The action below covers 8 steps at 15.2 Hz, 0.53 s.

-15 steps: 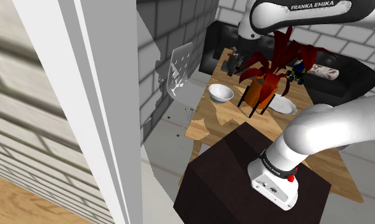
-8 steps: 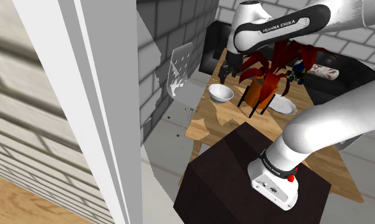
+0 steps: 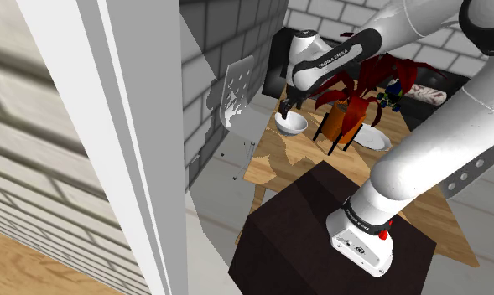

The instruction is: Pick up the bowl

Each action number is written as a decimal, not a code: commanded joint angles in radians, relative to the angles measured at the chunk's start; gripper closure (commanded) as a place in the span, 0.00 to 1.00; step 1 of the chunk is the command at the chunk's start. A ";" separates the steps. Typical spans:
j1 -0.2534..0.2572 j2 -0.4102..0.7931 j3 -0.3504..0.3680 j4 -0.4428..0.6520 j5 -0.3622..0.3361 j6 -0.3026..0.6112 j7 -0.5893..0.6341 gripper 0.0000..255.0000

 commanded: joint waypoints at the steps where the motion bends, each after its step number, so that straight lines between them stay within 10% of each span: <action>1: -0.012 0.082 -0.005 0.036 -0.045 0.047 0.033 0.00; 8: -0.029 0.358 -0.055 0.193 -0.199 0.171 0.147 0.00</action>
